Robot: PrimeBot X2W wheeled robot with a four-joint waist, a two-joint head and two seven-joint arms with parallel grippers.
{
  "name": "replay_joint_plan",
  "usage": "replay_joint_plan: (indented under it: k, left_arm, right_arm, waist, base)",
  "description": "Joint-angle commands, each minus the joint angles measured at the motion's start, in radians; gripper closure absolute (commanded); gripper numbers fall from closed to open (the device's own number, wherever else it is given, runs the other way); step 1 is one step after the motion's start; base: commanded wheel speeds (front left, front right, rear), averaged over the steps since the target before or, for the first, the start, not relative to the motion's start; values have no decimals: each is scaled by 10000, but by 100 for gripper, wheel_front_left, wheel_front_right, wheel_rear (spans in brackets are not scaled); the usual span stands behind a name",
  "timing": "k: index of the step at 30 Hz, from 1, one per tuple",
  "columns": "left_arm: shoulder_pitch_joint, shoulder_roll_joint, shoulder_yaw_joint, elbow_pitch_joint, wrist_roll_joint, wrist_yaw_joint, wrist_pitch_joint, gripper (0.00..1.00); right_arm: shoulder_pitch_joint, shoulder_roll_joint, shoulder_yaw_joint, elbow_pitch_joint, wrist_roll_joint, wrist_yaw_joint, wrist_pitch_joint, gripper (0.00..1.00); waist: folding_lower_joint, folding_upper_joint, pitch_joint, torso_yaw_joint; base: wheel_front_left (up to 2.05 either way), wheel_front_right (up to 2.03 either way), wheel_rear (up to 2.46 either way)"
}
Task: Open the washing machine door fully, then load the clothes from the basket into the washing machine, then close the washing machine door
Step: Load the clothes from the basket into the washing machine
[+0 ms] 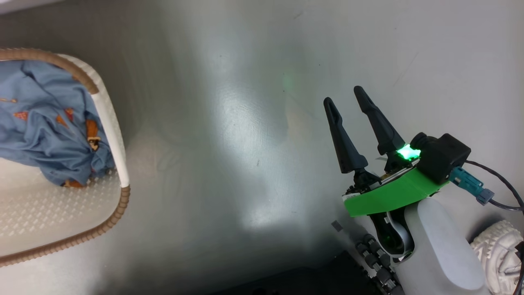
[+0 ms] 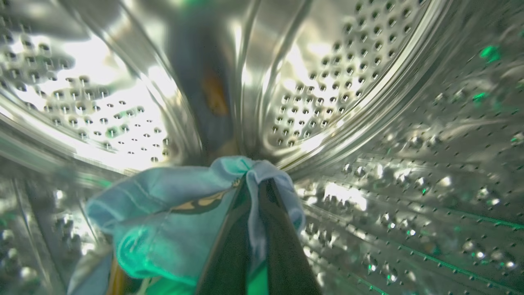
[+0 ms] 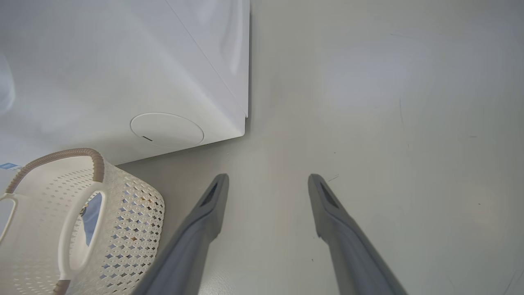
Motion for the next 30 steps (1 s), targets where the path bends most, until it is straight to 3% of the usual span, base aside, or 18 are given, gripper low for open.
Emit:
replay_joint_plan:
  k: [1, 7, 8, 9, 10, 30]
  left_arm:
    - [-287, 494, -35, -25, -70, -3, 371, 100]
    - [-637, 525, -144, 280, -66, 37, 607, 100]
    - [-605, 512, -192, 255, -12, 35, 446, 86]
    - [-526, 489, -229, 310, -8, 40, 409, 8]
    - [-431, 452, -245, 367, -36, 38, 365, 0]
    - [3156, -255, 131, -282, -660, 368, -2164, 0]
  right_arm:
    - [291, 89, 266, -117, 61, 27, -47, 0]
    - [292, 98, 189, -45, 85, 27, -47, 0]
    - [271, 99, 134, -49, 73, 27, -47, 0]
    - [247, 100, 110, -54, 53, 27, -47, 0]
    - [228, 101, 78, -71, 47, 27, -47, 0]
    - [544, -37, -713, -61, -405, 27, -47, 0]
  waist:
    - [-1, -1, 102, -109]
    - [-1, -1, 124, -71]
    - [-1, -1, 88, -7]
    - [-1, -1, 45, 43]
    - [-1, -1, -10, 105]
    - [-1, -1, -1860, 1365]
  base:
    - [0, 0, 0]
    - [0, 0, 0]
    - [0, 0, 0]
    - [0, 0, 0]
    - [0, 0, 0]
    - [0, 0, 0]
